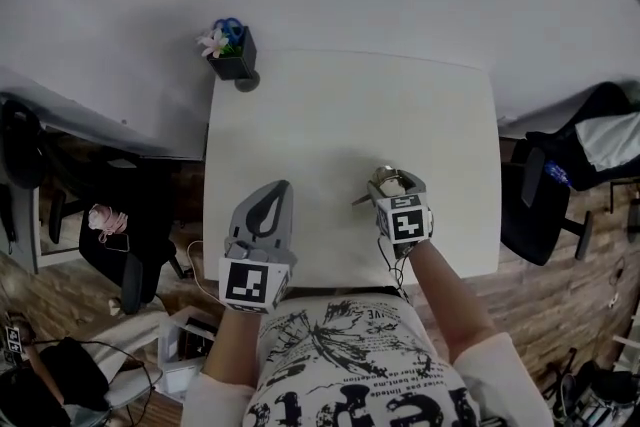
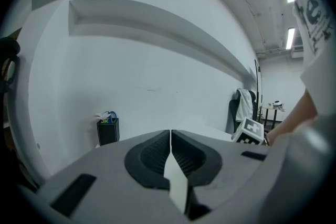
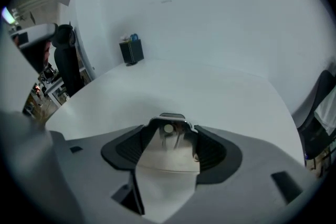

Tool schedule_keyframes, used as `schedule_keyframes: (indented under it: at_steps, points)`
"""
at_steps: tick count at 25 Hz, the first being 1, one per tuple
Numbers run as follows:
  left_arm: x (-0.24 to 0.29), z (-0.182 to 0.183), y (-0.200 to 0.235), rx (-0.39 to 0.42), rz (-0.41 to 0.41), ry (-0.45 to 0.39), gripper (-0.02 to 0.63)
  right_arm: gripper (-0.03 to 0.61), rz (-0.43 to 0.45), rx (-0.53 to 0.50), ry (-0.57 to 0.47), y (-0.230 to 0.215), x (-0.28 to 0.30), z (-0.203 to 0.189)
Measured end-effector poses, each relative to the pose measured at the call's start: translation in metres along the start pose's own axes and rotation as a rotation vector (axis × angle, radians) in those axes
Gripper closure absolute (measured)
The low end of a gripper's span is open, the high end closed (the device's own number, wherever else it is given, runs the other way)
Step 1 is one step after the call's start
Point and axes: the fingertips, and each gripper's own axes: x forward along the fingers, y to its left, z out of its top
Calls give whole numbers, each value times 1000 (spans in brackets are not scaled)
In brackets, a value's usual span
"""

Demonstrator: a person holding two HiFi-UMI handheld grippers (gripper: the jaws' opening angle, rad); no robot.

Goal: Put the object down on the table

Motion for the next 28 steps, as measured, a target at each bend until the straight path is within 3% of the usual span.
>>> schedule_keyframes:
  at_steps: [6,17,19,26,28]
  points:
    - [12,-19,0,-28,-22,57,601,295,-5,21,69,-1,15,-7]
    - [20,-33,-3,-30,-18,59,601,287,-12,33,55,-7,26,-1]
    - [18,-28,-7,-45,-21,86,601,281,0,46,35,-8,23,3]
    - [11,-4,-41,5,-31,2,601,287,66,54,-121,-7,-43,37]
    - [8,5,-53,12,-21,-10,601,355,114,62,-203,-5,-70,53]
